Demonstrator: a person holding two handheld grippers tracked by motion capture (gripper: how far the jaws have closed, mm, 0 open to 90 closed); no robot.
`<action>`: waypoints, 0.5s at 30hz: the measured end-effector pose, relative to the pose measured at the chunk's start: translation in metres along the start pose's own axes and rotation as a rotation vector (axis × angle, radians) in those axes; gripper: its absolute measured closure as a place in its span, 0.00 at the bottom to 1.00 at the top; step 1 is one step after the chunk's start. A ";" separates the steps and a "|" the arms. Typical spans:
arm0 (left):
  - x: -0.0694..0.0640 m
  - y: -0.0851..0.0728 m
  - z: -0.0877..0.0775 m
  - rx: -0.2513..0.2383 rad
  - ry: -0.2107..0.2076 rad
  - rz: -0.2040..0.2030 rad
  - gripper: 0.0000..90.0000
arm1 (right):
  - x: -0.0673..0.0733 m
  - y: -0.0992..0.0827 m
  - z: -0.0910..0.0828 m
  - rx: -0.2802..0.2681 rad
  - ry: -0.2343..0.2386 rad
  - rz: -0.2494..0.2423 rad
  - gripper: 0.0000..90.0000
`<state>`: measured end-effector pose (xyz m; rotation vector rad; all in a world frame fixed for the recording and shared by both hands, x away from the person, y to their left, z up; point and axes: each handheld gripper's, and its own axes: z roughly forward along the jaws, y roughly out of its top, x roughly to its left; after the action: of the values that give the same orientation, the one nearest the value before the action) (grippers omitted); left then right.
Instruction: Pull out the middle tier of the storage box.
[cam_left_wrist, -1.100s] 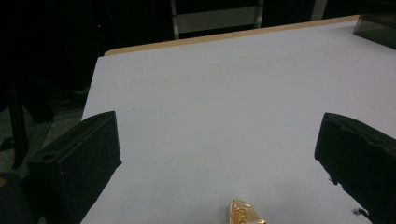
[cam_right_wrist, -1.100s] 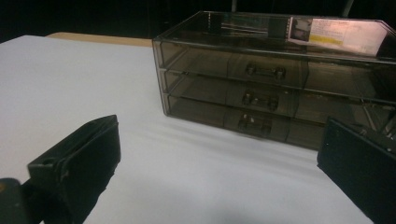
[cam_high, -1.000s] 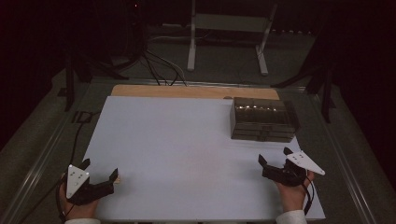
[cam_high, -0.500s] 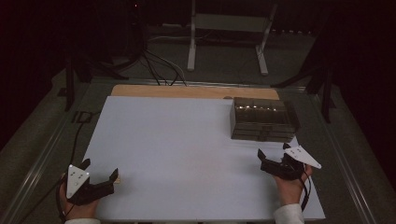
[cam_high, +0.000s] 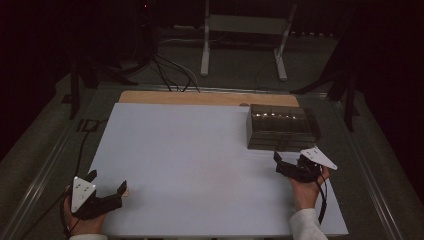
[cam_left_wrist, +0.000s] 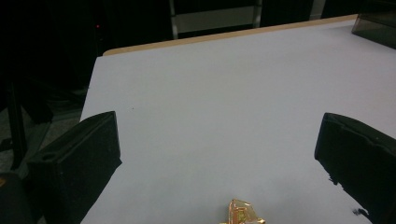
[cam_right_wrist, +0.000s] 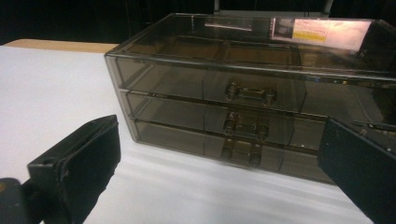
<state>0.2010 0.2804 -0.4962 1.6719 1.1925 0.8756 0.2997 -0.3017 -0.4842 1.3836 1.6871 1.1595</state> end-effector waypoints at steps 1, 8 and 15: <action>0.000 0.000 0.000 0.000 0.000 0.000 0.02 | -0.001 0.000 0.002 0.003 -0.003 0.000 0.00; 0.000 0.000 0.000 0.000 -0.001 0.001 0.02 | -0.004 -0.003 0.018 0.015 -0.012 0.008 0.00; 0.000 0.000 0.000 -0.004 -0.001 -0.003 0.02 | -0.008 -0.007 0.039 0.065 -0.035 0.014 0.00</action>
<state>0.2010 0.2809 -0.4962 1.6667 1.1909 0.8749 0.3338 -0.3009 -0.5068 1.4486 1.7063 1.0903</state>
